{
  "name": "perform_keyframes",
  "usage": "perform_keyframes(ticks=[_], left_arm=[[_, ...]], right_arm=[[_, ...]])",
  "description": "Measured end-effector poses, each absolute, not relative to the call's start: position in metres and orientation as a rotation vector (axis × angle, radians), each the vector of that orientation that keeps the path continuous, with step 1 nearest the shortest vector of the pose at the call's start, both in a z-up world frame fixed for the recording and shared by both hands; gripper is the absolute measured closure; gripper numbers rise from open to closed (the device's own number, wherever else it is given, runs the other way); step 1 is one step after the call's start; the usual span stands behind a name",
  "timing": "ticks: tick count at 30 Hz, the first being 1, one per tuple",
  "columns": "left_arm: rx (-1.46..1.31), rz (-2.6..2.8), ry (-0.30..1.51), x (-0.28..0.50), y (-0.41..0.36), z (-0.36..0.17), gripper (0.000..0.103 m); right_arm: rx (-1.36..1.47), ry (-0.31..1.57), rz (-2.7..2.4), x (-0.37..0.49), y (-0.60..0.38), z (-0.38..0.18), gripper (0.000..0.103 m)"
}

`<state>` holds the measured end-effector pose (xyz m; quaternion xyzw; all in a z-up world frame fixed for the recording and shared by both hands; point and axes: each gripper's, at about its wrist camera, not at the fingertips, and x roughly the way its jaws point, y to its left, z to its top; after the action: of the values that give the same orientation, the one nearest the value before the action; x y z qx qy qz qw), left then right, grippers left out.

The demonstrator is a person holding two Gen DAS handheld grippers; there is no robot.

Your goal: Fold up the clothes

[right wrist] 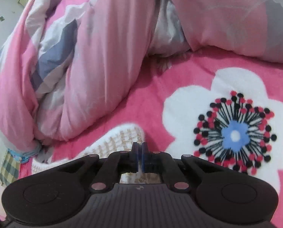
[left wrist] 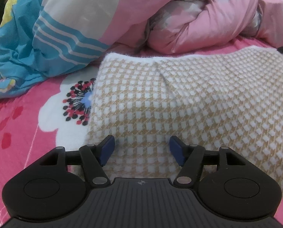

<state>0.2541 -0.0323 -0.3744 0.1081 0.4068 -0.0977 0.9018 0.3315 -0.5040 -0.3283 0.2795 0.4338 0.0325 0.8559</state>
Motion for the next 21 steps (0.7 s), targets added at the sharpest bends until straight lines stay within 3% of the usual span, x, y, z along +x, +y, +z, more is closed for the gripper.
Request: perform_keyframes(ticks=[8,11,12,13,18,21], left_arm=[[0.289,-0.222,0.842,0.254,-0.036,-0.374,0.037],[0.285,-0.233,0.849,0.256,-0.035,-0.373,0.037],[0.281,-0.231,0.854,0.256,-0.034,-0.370,0.037],[0.279,-0.226,0.857,0.255,-0.032,-0.366,0.038],[0.250,-0.236,0.818,0.228,-0.017,-0.331,0.039],[0.420,-0.347,0.801,0.198,-0.022,-0.327,0.039]], right_arm=[[0.462,1.034,-0.003,0.286,-0.493,-0.332,0.094],[0.435,1.072,0.037,0.253,-0.483,-0.322,0.076],[0.425,1.085,0.051,0.242,-0.480,-0.318,0.063],[0.416,1.098,0.064,0.231,-0.477,-0.315,0.058],[0.369,1.160,0.131,0.176,-0.461,-0.298,0.055],[0.161,1.182,0.224,0.157,-0.434,-0.304,0.052]])
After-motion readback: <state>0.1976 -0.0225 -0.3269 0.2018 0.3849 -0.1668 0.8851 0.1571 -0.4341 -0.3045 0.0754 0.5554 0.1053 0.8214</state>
